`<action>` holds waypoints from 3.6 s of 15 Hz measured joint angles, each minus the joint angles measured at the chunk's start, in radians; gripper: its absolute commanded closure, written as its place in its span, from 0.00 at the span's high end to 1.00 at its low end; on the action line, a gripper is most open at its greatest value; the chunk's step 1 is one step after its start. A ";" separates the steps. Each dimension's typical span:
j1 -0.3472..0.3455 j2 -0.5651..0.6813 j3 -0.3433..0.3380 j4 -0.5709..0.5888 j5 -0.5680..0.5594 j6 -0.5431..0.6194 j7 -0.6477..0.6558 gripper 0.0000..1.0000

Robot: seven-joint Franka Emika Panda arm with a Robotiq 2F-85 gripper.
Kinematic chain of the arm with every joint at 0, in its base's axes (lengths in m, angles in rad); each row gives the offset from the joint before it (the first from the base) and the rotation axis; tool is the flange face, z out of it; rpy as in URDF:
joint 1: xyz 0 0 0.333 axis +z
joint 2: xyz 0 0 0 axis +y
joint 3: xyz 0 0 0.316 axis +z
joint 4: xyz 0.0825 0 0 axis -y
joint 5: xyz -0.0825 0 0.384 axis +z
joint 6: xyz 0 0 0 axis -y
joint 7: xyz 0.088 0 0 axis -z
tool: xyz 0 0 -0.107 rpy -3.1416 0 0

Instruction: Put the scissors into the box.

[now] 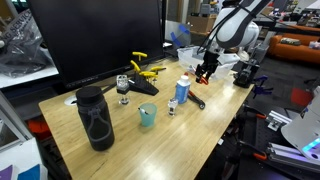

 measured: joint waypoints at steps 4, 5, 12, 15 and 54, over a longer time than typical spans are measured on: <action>0.003 -0.065 -0.016 0.006 -0.022 0.000 0.003 0.55; 0.002 -0.074 -0.030 0.011 -0.038 0.001 0.005 0.55; -0.027 -0.080 -0.124 0.079 -0.118 0.019 0.026 0.55; -0.052 -0.078 -0.159 0.103 -0.123 0.032 0.036 0.55; -0.108 0.192 -0.169 0.296 0.147 0.099 0.047 1.00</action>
